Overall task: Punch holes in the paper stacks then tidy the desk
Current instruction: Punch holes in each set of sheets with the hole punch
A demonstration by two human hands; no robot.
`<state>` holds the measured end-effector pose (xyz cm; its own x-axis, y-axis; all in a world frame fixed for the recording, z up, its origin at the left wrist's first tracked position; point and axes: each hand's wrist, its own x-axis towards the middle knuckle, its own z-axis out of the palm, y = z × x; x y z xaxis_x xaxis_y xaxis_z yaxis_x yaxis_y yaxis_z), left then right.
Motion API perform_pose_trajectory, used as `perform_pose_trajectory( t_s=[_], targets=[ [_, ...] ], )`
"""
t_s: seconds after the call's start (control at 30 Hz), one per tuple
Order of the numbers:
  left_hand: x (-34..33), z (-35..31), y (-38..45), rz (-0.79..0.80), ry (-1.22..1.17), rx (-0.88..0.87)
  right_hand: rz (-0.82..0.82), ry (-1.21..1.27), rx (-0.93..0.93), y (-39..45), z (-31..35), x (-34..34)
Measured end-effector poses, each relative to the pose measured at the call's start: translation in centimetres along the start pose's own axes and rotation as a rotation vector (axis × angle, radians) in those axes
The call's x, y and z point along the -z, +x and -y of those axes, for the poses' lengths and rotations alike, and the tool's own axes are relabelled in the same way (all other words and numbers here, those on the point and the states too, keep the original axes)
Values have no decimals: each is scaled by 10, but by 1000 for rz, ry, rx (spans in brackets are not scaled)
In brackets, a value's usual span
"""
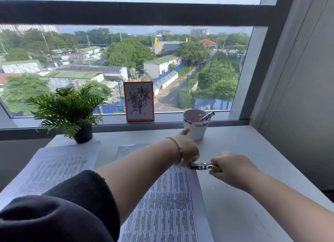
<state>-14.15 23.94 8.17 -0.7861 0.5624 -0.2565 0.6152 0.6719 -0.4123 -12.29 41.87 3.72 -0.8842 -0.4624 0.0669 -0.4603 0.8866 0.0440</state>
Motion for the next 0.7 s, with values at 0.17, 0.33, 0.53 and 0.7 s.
perform_pose_trajectory(
  t_s=[0.17, 0.33, 0.53, 0.7],
  targets=[
    [7, 1, 1, 88, -4, 26, 10, -97, 17, 0, 11, 4],
    [12, 9, -1, 55, -9, 48, 167, -77, -30, -5, 23, 12],
    [13, 28, -5, 88, -229, 116, 384, 176, -81, -17, 19, 10],
    [15, 25, -11, 122, -182, 98, 409, 217, -41, -19, 21, 10]
  ],
)
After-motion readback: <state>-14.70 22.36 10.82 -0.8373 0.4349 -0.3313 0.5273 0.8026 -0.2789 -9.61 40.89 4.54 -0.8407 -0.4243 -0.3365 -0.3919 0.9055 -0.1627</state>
